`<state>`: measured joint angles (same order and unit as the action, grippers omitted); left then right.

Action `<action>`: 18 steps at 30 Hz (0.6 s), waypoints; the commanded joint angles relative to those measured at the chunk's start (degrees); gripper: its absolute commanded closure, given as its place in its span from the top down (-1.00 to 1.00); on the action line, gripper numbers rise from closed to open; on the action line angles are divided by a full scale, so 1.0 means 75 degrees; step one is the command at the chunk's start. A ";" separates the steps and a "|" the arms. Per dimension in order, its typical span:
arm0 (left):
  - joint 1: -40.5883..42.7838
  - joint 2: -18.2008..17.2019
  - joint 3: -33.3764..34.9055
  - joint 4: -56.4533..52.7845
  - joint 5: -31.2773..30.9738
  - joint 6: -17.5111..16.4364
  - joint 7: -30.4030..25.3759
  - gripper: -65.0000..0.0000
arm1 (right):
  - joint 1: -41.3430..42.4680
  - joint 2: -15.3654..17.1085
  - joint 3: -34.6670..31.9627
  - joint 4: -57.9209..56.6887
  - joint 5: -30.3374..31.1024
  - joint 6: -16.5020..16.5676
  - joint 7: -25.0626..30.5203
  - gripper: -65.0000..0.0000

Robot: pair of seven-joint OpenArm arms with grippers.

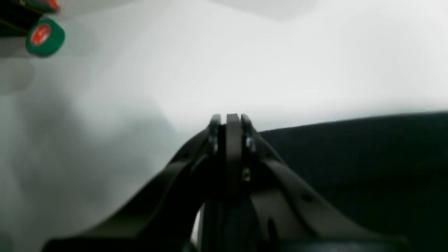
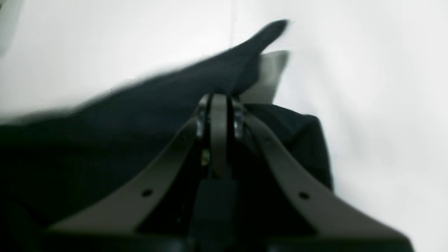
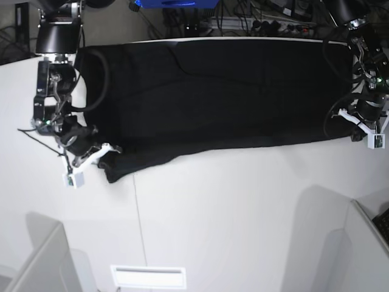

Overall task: Fold the T-shirt properly
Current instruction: 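Grasp both hem corners and fold the hem up toward the collar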

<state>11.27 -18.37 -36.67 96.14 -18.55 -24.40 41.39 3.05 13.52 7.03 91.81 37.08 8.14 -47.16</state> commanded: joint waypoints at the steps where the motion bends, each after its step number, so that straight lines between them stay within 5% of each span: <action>1: 0.0051 -0.0147 -0.0052 0.0281 -0.0042 0.0001 -0.0167 -1.00 | 0.0045 0.0009 0.0159 0.0295 0.0102 0.0046 -0.0013 -1.00; 13: 0.0860 0.0381 -0.0685 0.1335 -0.0088 -0.0011 -0.0167 -1.00 | -0.1092 -0.0097 0.0417 0.1690 0.0102 0.0046 -0.0294 -1.00; 18: 0.1375 0.0322 -0.1001 0.1418 -0.1167 -0.0011 -0.0167 -1.00 | -0.1585 -0.0144 0.0722 0.2170 0.0102 0.0046 -0.0306 -1.00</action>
<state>21.30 -14.74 -43.20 105.75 -27.66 -24.91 41.36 -9.45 11.81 11.92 106.98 37.41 8.21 -50.63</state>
